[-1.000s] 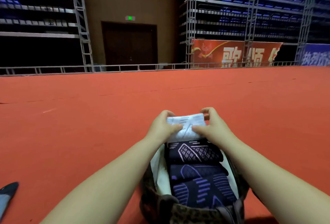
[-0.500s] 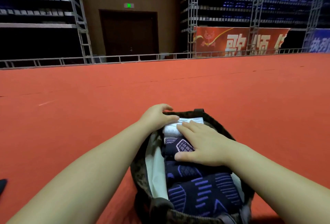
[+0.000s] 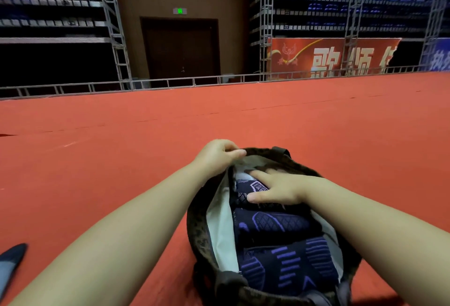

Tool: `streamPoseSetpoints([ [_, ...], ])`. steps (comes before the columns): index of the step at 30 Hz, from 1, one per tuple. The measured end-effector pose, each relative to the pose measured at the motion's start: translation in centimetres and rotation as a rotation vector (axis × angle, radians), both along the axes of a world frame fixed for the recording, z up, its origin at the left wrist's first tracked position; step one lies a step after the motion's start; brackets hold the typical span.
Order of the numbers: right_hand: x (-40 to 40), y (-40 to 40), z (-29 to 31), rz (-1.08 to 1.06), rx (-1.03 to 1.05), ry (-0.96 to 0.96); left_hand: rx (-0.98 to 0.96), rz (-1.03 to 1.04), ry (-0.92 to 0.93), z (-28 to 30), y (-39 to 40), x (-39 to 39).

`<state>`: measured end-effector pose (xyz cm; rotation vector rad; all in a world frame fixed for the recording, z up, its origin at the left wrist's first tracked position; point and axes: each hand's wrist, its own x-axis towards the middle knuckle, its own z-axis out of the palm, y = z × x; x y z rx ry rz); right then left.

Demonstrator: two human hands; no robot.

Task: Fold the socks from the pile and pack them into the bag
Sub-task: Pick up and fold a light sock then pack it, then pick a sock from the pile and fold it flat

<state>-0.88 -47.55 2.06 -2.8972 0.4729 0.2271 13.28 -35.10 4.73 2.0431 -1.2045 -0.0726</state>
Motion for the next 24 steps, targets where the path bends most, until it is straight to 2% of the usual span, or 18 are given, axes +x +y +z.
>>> streamPoseSetpoints([
  [2, -0.8, 0.8, 0.5, 0.001, 0.012, -0.06, 0.025, -0.043, 0.124, -1.0, 1.8, -0.1],
  [5, -2.1, 3.1, 2.2, 0.055, -0.089, -0.238, 0.084, -0.122, 0.268, -2.0, 5.9, 0.5],
  [7, -2.1, 4.9, 3.2, 0.102, -0.107, -0.383, 0.126, -0.169, 0.317, -2.2, 8.8, 0.8],
  [9, -1.0, 7.4, 3.6, 0.148, -0.063, -0.446, 0.149, -0.131, 0.31, -2.0, 12.1, 1.0],
  [17, 8.4, 19.7, -0.1, 0.29, 0.0, -0.265, 0.275, 0.009, 0.327, -2.9, 27.0, 4.5],
  [24, 14.7, 28.4, -5.0, 0.385, 0.124, -0.13, 0.347, 0.291, 0.341, -6.2, 40.6, 9.8],
])
